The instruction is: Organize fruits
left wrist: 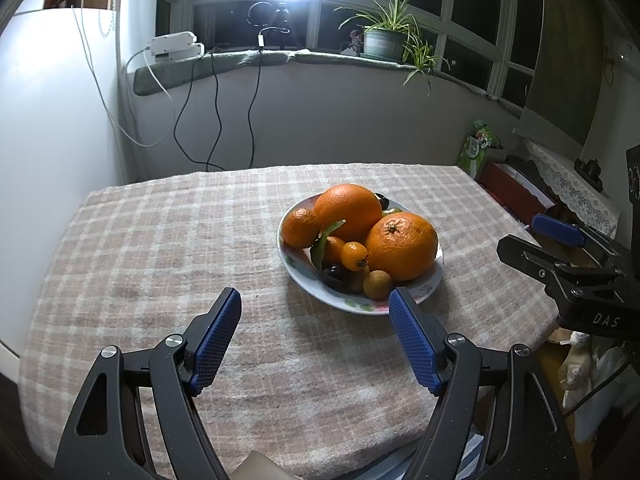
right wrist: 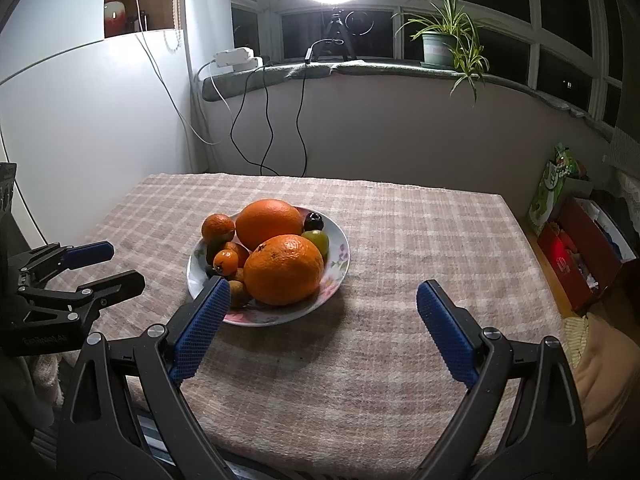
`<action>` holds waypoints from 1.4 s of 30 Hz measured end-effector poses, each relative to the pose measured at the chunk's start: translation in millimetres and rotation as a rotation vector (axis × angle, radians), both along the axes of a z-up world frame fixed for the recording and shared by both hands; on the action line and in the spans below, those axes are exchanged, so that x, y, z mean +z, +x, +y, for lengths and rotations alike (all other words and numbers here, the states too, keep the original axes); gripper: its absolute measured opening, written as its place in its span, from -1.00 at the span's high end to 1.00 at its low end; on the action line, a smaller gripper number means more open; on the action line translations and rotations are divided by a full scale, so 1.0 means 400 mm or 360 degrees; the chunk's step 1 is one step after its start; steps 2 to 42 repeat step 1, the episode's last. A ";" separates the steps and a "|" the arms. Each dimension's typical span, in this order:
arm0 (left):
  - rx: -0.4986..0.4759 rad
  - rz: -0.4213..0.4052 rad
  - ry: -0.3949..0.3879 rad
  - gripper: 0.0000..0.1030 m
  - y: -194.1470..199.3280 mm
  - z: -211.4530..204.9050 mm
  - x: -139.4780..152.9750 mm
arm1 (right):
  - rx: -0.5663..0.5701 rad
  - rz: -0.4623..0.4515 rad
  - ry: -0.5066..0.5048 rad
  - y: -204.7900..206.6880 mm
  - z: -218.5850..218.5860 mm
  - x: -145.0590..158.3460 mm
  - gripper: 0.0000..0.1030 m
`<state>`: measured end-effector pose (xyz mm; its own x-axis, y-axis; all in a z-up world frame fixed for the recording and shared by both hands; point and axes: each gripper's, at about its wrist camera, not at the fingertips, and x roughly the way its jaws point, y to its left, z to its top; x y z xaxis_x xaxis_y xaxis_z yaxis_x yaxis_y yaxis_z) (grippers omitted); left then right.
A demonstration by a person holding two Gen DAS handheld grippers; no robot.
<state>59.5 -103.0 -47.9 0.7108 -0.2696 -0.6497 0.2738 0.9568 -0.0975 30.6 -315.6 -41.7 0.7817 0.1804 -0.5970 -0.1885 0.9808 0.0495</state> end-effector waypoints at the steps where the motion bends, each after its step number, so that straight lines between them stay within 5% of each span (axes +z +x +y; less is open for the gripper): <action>1: 0.0001 0.0002 0.0001 -0.49 0.001 0.001 0.000 | -0.0001 0.0000 -0.0002 0.001 0.000 0.000 -0.87; 42: 0.0001 0.0002 0.0001 -0.49 0.001 0.001 0.000 | -0.0001 0.0000 -0.0002 0.001 0.000 0.000 -0.87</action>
